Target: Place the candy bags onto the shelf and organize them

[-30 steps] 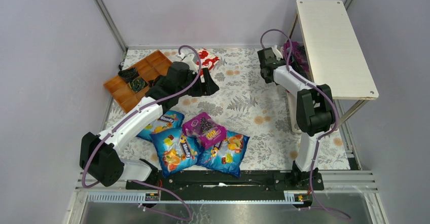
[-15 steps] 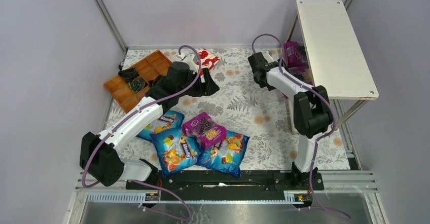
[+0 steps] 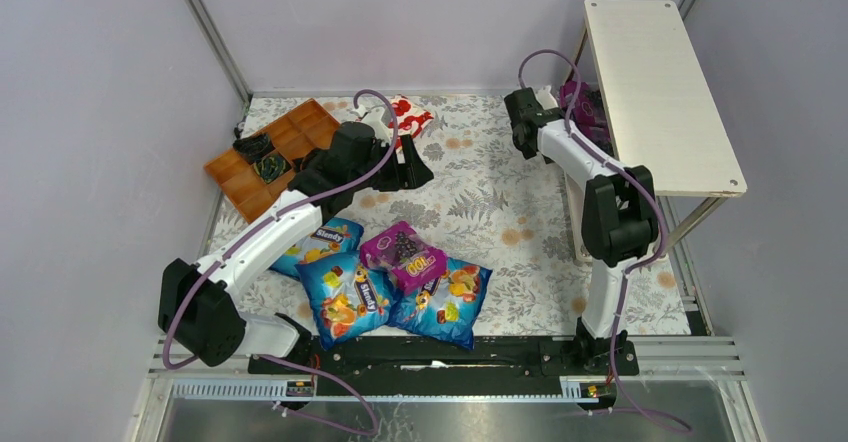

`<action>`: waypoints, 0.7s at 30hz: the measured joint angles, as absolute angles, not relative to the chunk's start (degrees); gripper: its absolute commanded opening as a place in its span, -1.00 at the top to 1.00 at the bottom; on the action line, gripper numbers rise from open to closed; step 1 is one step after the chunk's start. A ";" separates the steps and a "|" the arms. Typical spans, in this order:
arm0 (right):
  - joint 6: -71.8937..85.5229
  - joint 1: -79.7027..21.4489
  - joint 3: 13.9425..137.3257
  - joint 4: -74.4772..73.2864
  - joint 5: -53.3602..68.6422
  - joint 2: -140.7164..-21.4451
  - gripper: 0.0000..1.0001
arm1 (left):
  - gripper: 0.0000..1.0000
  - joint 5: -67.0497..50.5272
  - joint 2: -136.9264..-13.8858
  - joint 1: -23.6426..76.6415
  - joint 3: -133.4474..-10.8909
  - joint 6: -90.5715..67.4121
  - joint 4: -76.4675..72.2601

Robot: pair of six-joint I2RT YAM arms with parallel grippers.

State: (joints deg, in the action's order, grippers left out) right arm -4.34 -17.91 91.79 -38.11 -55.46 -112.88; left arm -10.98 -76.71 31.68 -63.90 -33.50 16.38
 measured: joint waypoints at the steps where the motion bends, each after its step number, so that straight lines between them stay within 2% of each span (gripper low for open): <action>1: -4.34 -17.50 91.85 -38.09 -55.51 -113.16 -0.19 | -0.55 -11.00 -76.79 31.68 -63.90 -33.52 16.40; 11: -7.53 -14.79 91.96 -34.17 -55.57 -117.38 -0.28 | -0.55 -11.33 -76.99 31.68 -63.90 -33.52 16.40; 12: -7.73 -14.66 91.96 -33.82 -55.53 -117.49 -0.36 | -0.55 -11.35 -76.99 31.68 -63.90 -33.52 16.40; 15: -7.92 -14.28 91.98 -33.30 -55.40 -117.73 -0.83 | -0.55 -11.38 -76.99 31.68 -63.90 -33.52 16.38; 21: -7.16 -13.93 92.77 -35.29 -53.32 -118.26 -0.96 | -0.55 -11.35 -77.21 31.68 -63.90 -33.52 16.38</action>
State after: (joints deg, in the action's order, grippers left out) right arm -7.16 -13.93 92.77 -35.29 -53.32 -118.26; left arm -11.35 -77.21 31.68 -63.90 -33.52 16.38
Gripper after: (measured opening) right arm 0.952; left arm 0.773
